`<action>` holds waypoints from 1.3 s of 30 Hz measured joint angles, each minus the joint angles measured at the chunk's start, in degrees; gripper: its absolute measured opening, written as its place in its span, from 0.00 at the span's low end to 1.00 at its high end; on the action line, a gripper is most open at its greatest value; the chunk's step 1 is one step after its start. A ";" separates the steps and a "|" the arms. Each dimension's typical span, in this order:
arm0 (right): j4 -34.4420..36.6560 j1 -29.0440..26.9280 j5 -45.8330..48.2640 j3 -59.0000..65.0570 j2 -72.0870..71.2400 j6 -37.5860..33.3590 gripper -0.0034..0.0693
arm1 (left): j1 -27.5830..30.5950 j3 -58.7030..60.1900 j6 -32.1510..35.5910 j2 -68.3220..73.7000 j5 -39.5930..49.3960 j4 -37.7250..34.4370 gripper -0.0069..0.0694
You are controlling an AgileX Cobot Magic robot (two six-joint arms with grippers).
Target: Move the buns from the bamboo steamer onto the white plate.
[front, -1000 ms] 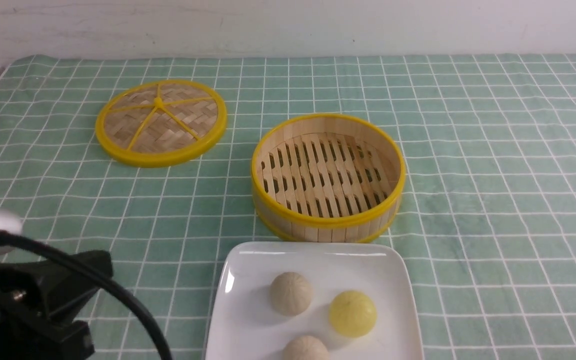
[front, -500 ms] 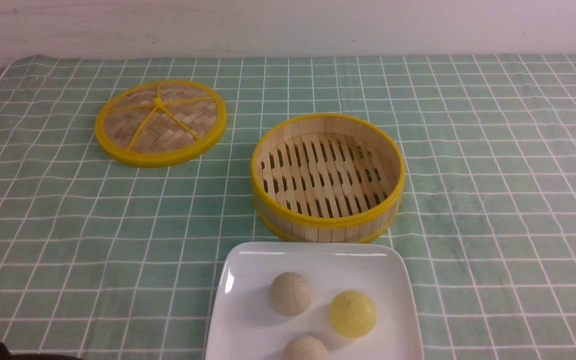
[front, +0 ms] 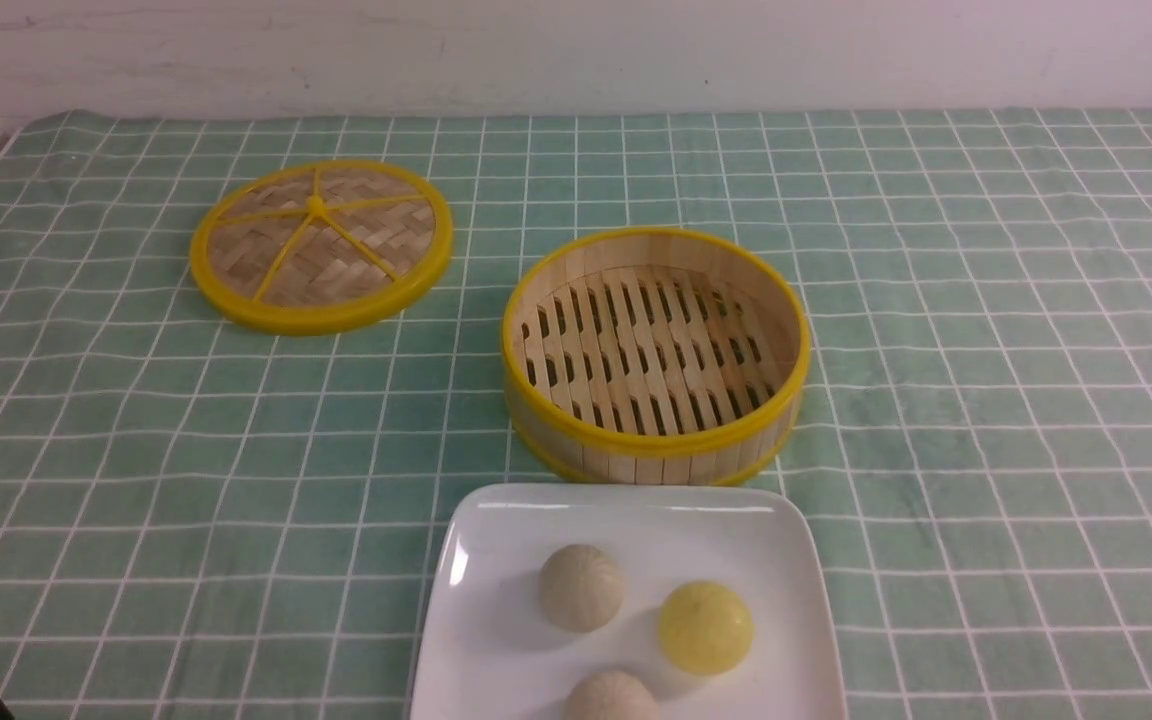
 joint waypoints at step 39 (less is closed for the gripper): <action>0.00 0.00 0.00 0.00 0.00 0.00 0.29 | 1.69 0.00 0.18 0.00 0.17 1.49 0.22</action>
